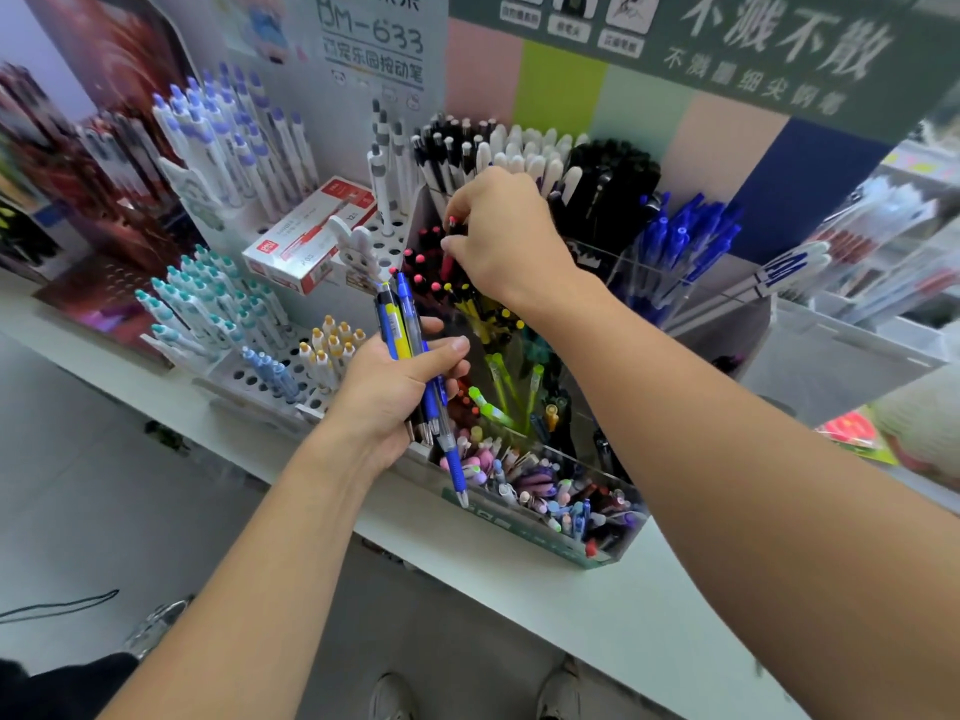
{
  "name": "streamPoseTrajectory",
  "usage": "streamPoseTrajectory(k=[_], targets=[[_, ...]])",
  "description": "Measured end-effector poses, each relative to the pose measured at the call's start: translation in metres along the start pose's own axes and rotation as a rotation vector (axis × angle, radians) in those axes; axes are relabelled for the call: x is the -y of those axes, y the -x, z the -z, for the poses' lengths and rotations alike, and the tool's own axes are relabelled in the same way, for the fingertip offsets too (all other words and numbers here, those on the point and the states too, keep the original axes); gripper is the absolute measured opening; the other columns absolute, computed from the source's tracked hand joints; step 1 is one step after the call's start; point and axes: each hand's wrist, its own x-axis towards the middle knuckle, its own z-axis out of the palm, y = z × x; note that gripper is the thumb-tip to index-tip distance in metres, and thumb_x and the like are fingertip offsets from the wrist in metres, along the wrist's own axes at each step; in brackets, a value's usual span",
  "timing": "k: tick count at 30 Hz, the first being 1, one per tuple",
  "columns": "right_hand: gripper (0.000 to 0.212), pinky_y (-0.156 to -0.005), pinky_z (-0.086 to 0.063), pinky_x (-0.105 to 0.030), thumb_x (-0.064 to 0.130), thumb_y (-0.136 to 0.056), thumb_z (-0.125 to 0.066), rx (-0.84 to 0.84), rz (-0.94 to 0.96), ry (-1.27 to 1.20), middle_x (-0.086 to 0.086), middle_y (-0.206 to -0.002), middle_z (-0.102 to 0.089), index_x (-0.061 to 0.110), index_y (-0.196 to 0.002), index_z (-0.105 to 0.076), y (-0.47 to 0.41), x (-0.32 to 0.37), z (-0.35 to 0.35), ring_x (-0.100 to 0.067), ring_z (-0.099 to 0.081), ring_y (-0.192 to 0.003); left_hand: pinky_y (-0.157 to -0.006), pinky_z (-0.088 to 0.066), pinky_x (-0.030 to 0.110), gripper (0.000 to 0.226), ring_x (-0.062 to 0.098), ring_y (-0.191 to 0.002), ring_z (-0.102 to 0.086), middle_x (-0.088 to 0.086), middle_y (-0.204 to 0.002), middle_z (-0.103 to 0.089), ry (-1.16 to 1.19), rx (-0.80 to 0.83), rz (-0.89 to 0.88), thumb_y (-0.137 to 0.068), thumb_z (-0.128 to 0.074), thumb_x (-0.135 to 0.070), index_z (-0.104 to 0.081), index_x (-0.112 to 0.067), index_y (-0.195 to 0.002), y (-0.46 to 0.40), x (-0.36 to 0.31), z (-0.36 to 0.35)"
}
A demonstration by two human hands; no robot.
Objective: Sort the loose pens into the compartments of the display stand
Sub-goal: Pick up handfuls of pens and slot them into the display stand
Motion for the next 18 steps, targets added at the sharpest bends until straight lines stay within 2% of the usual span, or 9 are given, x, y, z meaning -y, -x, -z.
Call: streamPoseTrajectory(k=[3, 7, 9, 11, 14, 16, 18], targets=[[0.008, -0.078, -0.059, -0.04, 0.012, -0.087, -0.074, 0.033, -0.013, 0.028, -0.008, -0.087, -0.07, 0.008, -0.094, -0.075, 0.0, -0.002, 0.002, -0.027, -0.068, -0.083, -0.057, -0.055, 0.023, 0.031, 0.013, -0.063, -0.068, 0.0, -0.071, -0.072, -0.006, 0.007, 0.004, -0.086, -0.072, 0.003, -0.056, -0.009, -0.11, 0.001, 0.002, -0.001], [0.029, -0.094, -0.054, -0.039, 0.022, -0.09, -0.074, 0.03, -0.016, -0.015, -0.007, -0.111, -0.071, 0.013, -0.117, -0.07, 0.015, -0.01, 0.006, -0.027, -0.065, -0.106, -0.056, -0.055, 0.023, 0.033, 0.013, -0.062, -0.068, 0.0, -0.07, -0.072, -0.026, 0.019, -0.004, -0.086, -0.072, 0.003, -0.055, -0.007, -0.113, 0.003, 0.005, -0.006], [0.038, -0.097, -0.051, -0.034, 0.024, -0.091, -0.074, 0.016, -0.015, -0.063, -0.006, -0.116, -0.07, 0.013, -0.126, -0.065, 0.023, -0.011, 0.012, -0.023, -0.064, -0.109, -0.056, -0.055, 0.023, 0.034, 0.013, -0.063, -0.068, 0.0, -0.071, -0.072, -0.043, 0.019, -0.01, -0.086, -0.072, 0.002, -0.054, -0.006, -0.115, 0.004, 0.007, -0.008], [0.037, -0.091, -0.052, -0.031, 0.026, -0.09, -0.074, -0.045, -0.004, -0.083, -0.003, -0.106, -0.072, 0.014, -0.125, -0.066, 0.031, -0.01, 0.025, -0.017, -0.065, -0.096, -0.056, -0.055, 0.024, 0.035, 0.014, -0.064, -0.068, 0.0, -0.072, -0.072, -0.049, 0.03, -0.01, -0.086, -0.072, 0.002, -0.054, -0.006, -0.115, 0.004, 0.008, -0.01], [0.023, -0.073, -0.053, -0.024, 0.027, -0.089, -0.075, -0.211, 0.005, -0.233, 0.004, -0.082, -0.07, 0.015, -0.108, -0.073, 0.057, -0.008, 0.051, -0.009, -0.061, -0.071, -0.058, -0.055, 0.024, 0.033, 0.014, -0.065, -0.068, -0.001, -0.071, -0.072, -0.079, 0.056, -0.025, -0.087, -0.072, 0.001, -0.054, -0.008, -0.113, 0.006, 0.008, -0.011], [0.012, -0.063, -0.051, -0.019, 0.024, -0.089, -0.074, -0.251, -0.018, -0.366, 0.005, -0.075, -0.069, 0.015, -0.096, -0.074, 0.08, -0.009, 0.064, -0.007, -0.061, -0.064, -0.058, -0.055, 0.023, 0.032, 0.012, -0.066, -0.068, -0.002, -0.068, -0.071, -0.107, 0.075, -0.038, -0.088, -0.072, 0.0, -0.054, -0.008, -0.112, 0.007, 0.009, -0.014], [0.006, -0.06, -0.05, -0.018, 0.021, -0.089, -0.074, -0.222, -0.052, -0.422, 0.006, -0.073, -0.07, 0.015, -0.089, -0.075, 0.099, -0.016, 0.066, -0.005, -0.061, -0.062, -0.058, -0.055, 0.023, 0.031, 0.012, -0.065, -0.068, -0.002, -0.068, -0.071, -0.119, 0.095, -0.039, -0.087, -0.072, 0.0, -0.054, -0.009, -0.111, 0.009, 0.01, -0.019]])
